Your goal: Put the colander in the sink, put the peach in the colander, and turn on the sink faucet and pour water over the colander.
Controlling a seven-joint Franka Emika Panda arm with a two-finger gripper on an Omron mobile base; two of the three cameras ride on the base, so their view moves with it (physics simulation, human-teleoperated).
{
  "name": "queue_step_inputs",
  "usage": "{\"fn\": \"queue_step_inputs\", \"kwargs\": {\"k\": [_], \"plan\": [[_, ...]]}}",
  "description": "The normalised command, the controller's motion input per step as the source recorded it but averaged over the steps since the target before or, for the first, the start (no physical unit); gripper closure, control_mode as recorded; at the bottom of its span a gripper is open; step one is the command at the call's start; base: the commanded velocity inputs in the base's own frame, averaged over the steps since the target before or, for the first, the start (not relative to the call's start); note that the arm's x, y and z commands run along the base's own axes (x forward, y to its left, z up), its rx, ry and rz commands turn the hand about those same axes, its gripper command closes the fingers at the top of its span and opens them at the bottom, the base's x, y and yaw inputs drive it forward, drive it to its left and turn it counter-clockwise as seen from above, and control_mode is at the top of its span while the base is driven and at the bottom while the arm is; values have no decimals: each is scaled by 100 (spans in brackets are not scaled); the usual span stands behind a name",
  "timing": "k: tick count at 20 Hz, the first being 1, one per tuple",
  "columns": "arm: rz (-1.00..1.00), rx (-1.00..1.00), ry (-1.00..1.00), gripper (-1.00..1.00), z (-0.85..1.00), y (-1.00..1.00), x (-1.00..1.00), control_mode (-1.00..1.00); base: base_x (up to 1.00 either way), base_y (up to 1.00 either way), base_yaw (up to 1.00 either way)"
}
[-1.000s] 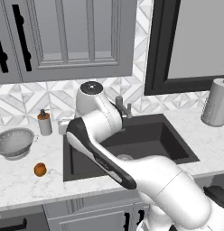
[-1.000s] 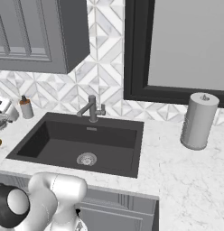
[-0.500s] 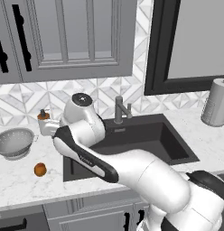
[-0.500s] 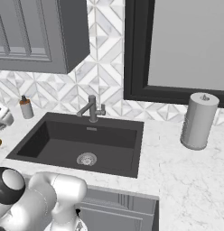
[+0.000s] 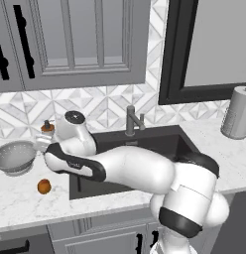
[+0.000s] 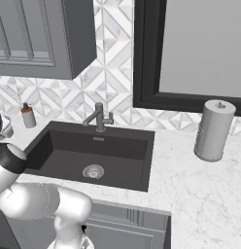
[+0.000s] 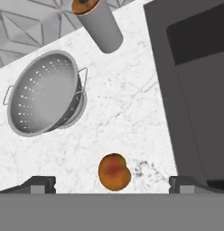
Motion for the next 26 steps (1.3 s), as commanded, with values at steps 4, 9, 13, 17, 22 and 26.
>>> {"fn": "queue_step_inputs", "kwargs": {"k": [4,9,13,17,22,26], "plan": [[-10,0,9,-100,-19,45,36,-100,0,0,0],[-11,0,9,-100,-20,44,25,-100,0,0,0],[-10,0,8,-100,-24,39,25,-100,0,0,0],[-11,0,4,-100,-28,41,25,-100,0,0,0],[-10,0,0,-100,-21,38,26,-100,0,0,0],[-11,0,1,-100,-13,31,27,-100,0,0,0]]}}
